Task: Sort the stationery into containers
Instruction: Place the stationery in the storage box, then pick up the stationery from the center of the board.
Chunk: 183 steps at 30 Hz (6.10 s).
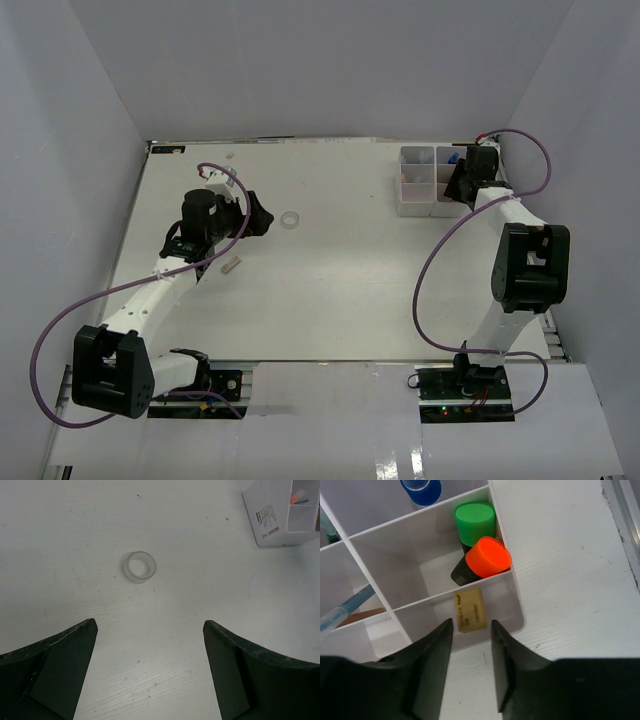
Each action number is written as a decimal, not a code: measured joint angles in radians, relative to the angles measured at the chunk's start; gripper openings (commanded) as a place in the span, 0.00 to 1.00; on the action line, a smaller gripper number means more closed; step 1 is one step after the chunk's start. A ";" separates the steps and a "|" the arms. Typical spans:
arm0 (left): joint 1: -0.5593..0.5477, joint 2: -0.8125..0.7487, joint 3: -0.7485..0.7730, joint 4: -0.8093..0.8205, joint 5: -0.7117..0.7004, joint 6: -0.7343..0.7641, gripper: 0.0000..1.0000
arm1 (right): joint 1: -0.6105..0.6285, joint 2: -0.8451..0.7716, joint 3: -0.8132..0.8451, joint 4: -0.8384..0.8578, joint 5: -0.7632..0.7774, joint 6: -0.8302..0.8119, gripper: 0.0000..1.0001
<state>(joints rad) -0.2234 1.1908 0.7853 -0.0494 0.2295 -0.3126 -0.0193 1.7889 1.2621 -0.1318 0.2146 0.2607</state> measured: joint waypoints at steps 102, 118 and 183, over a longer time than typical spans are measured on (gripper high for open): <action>0.006 0.377 0.055 -0.315 -0.354 -0.247 0.64 | 0.150 -0.887 -0.671 0.165 -0.477 0.045 0.84; 0.028 0.476 0.169 -0.348 -0.362 -0.294 0.64 | 0.159 -0.887 -0.671 0.165 -0.466 0.042 0.84; -0.189 0.106 0.120 -0.035 0.317 0.476 0.00 | 0.409 -0.669 -0.385 0.057 -0.722 -0.016 0.81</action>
<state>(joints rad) -0.4126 1.2972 0.9054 -0.0845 0.5465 0.1631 0.3893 1.1194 0.8768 -0.0750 -0.5076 0.2451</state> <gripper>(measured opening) 0.318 0.816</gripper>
